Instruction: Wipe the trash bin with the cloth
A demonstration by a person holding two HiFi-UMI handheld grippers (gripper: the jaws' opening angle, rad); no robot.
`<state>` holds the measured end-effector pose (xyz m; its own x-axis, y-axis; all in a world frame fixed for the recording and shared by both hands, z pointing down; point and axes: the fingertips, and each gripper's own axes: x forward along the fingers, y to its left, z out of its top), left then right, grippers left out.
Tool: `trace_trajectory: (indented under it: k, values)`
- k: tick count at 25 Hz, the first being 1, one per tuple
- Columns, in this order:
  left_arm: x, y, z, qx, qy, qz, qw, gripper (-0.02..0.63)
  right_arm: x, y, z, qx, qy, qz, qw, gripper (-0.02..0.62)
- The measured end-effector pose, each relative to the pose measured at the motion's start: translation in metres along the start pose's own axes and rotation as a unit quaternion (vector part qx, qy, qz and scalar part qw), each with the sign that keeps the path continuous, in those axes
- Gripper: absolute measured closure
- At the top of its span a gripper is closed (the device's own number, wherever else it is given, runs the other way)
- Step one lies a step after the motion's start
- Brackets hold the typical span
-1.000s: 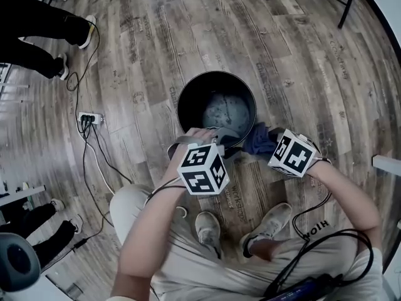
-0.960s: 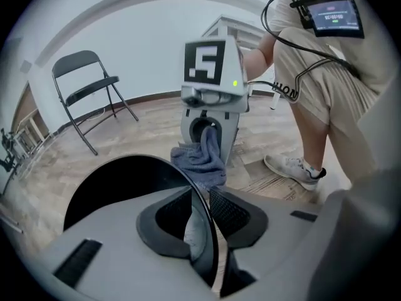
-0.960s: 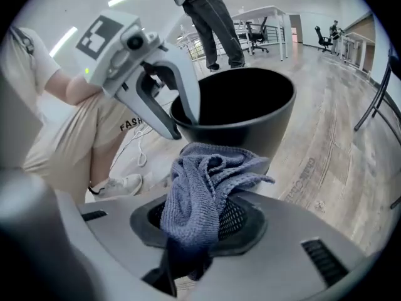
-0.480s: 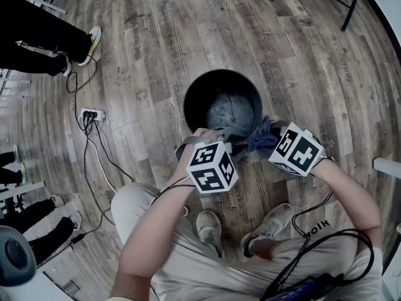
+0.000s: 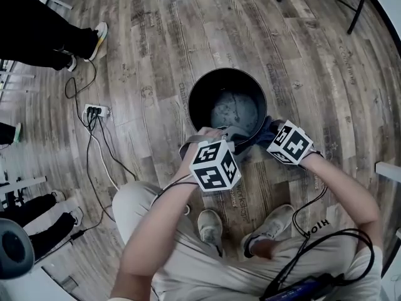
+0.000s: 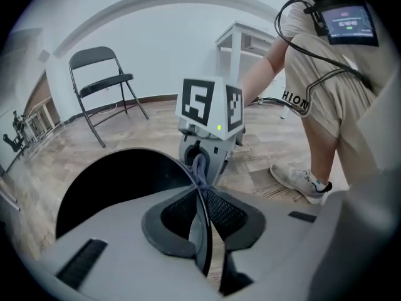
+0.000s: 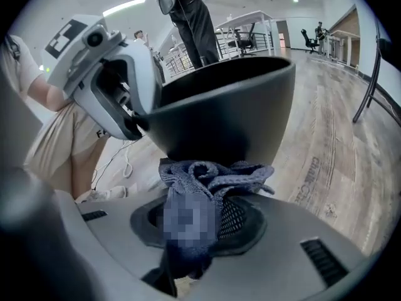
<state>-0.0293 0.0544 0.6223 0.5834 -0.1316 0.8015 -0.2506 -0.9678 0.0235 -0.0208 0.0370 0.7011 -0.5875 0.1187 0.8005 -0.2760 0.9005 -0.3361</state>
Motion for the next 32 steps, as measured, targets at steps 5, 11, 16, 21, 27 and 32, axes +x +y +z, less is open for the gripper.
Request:
trace_trajectory:
  k: [5, 11, 16, 21, 27, 32]
  values:
    - [-0.001, 0.000, -0.001, -0.006, -0.008, -0.006, 0.9999, 0.548, 0.037, -0.022, -0.026, -0.004, 0.028, -0.020, 0.999, 0.483]
    - [0.001, -0.002, 0.000, -0.002, -0.010, -0.010, 0.9999, 0.548, 0.082, -0.052, -0.057, -0.042, 0.072, -0.050, 0.995, 0.483]
    - [-0.001, 0.001, -0.002, 0.004, -0.013, -0.006, 0.9999, 0.547, 0.112, -0.068, -0.077, -0.091, 0.110, -0.070, 0.987, 0.483]
    - [0.002, -0.003, 0.000, 0.041, -0.004, 0.006, 0.9991, 0.546, 0.093, -0.059, -0.088, -0.064, 0.094, -0.053, 0.992, 0.483]
    - [-0.014, -0.020, -0.026, 0.089, 0.044, -0.050, 0.9938, 0.543, 0.045, -0.013, -0.079, -0.043, 0.092, -0.002, 0.995, 0.483]
    - [-0.020, -0.029, -0.036, 0.070, 0.054, -0.072, 0.9934, 0.520, 0.011, 0.028, -0.046, -0.052, 0.093, 0.029, 0.994, 0.483]
